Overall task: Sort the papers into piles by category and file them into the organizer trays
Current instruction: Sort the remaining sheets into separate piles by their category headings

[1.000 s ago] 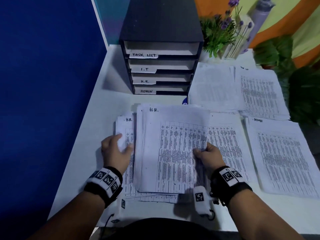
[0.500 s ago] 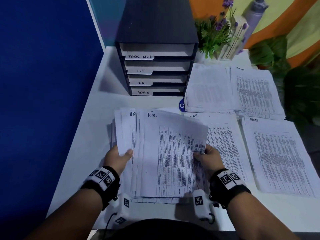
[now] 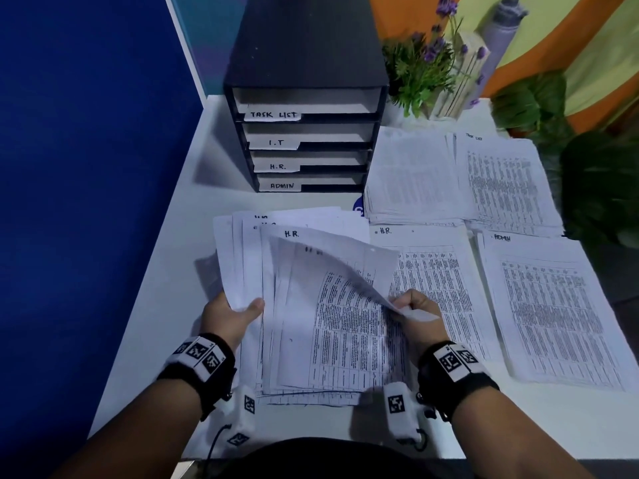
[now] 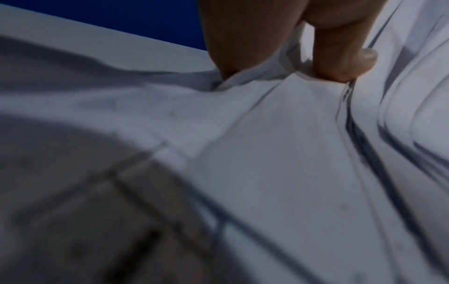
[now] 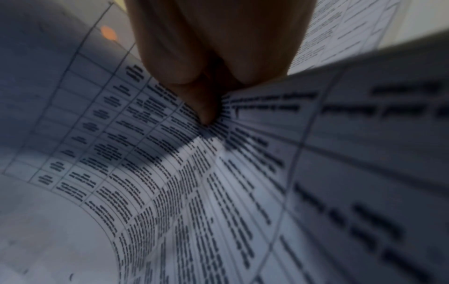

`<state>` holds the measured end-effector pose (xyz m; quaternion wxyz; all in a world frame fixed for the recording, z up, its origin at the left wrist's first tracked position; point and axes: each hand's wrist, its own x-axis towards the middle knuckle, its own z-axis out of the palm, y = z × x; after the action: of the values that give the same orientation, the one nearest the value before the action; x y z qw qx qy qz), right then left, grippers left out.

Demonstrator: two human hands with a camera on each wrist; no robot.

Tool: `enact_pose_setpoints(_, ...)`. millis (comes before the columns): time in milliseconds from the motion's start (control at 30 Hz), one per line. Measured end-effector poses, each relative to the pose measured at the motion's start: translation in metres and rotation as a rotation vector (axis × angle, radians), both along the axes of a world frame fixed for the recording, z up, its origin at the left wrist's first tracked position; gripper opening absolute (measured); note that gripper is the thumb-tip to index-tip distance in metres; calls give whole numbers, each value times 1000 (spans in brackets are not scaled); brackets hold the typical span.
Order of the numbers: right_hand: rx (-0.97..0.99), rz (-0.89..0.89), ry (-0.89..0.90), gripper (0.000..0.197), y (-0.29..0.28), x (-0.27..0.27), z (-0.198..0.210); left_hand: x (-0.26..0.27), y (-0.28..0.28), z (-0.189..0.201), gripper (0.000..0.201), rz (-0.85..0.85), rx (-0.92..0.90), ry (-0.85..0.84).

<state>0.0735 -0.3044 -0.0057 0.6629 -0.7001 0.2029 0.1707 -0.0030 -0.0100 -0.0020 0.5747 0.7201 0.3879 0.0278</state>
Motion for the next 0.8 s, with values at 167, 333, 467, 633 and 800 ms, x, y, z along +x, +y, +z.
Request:
enact_pose_setpoints(167,5,-16,-3,30,0,-1,0,-1,0,2,21,10,-35,-6)
enact_pose_setpoints(333,74,157,-21,34,14,0,17,7,-15,6,16,-21,-186,-10)
enact_pose_setpoints(467,-45,214,-111,31,24,10,24,25,-42,36,57,27,-430,25)
enact_pose_setpoints(633,-291,52,-141,29,-18,39,33,30,-39,29,30,-183,2,9)
enact_pose_setpoints(800,-617,74,-142,45,-79,59,33,19,-18,12,69,-382,665,381)
